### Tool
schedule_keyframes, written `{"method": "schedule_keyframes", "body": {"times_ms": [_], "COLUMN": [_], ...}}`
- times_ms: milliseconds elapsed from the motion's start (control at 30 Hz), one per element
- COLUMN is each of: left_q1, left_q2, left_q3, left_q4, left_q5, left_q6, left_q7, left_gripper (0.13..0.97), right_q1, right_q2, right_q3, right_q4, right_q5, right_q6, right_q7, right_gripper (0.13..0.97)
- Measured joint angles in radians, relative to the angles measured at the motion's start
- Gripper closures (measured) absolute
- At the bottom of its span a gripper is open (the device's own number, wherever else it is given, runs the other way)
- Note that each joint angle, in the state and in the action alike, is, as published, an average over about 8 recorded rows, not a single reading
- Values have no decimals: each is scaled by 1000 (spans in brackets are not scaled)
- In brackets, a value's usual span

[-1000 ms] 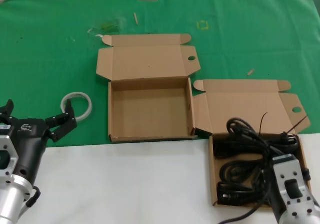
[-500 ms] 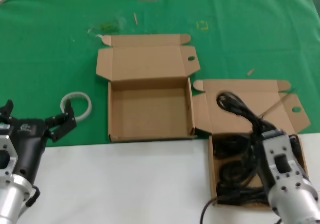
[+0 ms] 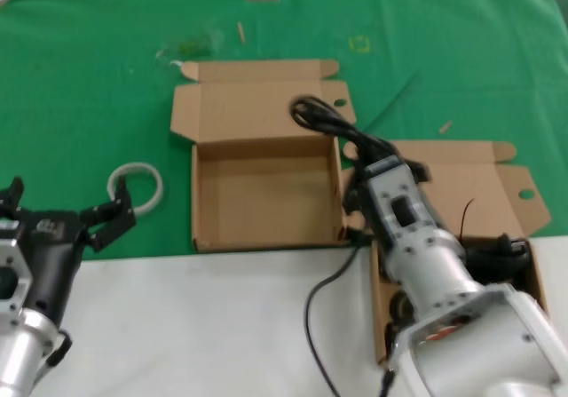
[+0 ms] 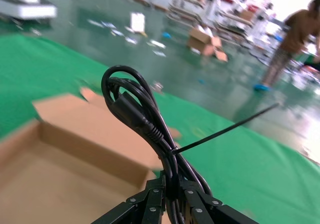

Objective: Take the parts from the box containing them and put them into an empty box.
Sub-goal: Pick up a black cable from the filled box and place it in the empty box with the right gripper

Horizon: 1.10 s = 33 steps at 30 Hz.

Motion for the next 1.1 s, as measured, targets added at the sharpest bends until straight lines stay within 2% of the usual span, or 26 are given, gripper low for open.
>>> {"method": "schedule_keyframes", "body": {"times_ms": [367,633,833,1100], "left_q1": [0,0,0,0], "left_q2": [0,0,0,0], "left_q3": [0,0,0,0], "left_q4": [0,0,0,0], "left_q5": [0,0,0,0], "left_q6": [0,0,0,0], "left_q7": [0,0,0,0], "left_gripper": [132,132,132,132], "right_q1": [263,376,390,344], "right_q2": [10,18,20,21], "right_q3": [-268,-429,-450,-380], "right_q4": [-298,-440,-484,-478], "right_q5": [0,0,0,0], "right_q6": [-181,-260,-270,-241], "right_q7": [209,352,377,320], "right_gripper": [923,923,923,923]}}
